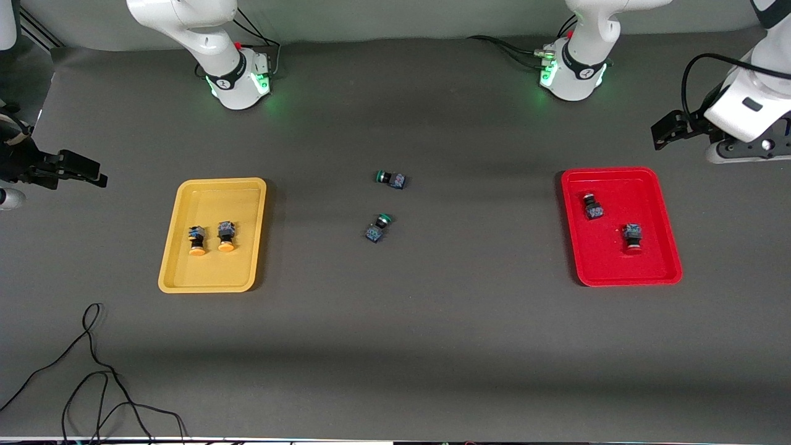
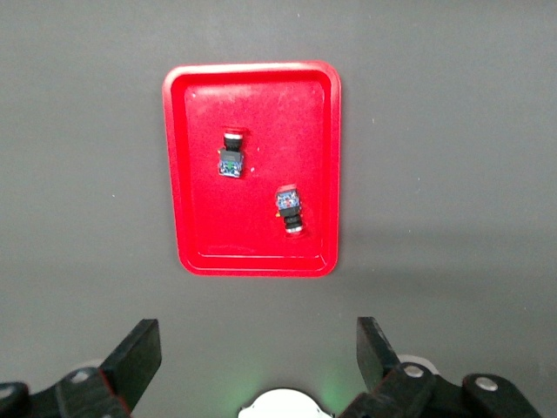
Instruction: Place red and yellow buttons in trays
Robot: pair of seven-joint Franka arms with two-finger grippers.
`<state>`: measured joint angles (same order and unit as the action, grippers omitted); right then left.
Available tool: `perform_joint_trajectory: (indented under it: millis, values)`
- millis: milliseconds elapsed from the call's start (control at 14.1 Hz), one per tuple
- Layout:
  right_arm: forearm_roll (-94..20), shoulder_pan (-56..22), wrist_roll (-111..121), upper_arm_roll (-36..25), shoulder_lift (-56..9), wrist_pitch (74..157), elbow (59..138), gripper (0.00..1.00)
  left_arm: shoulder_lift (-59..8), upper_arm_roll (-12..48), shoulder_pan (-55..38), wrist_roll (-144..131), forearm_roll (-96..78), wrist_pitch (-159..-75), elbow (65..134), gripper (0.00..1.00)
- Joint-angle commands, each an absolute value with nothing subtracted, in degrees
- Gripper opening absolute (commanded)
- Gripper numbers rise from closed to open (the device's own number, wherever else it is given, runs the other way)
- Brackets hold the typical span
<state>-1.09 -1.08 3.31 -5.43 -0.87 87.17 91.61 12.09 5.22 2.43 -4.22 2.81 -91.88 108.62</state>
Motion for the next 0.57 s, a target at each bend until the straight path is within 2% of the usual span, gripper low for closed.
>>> perform_joint_trajectory:
  millis: [0,497]
  values:
    - [1.2,-1.0,1.8,-4.9,0.3,87.0,92.3,1.0,12.0,8.1,7.9,-1.4,1.8,-93.0,109.1,1.0]
    - [1.4,-1.0,1.8,-5.0,0.4,86.8,92.1,1.0,9.5,9.6,8.3,-2.2,2.5,-93.5,106.7,1.0]
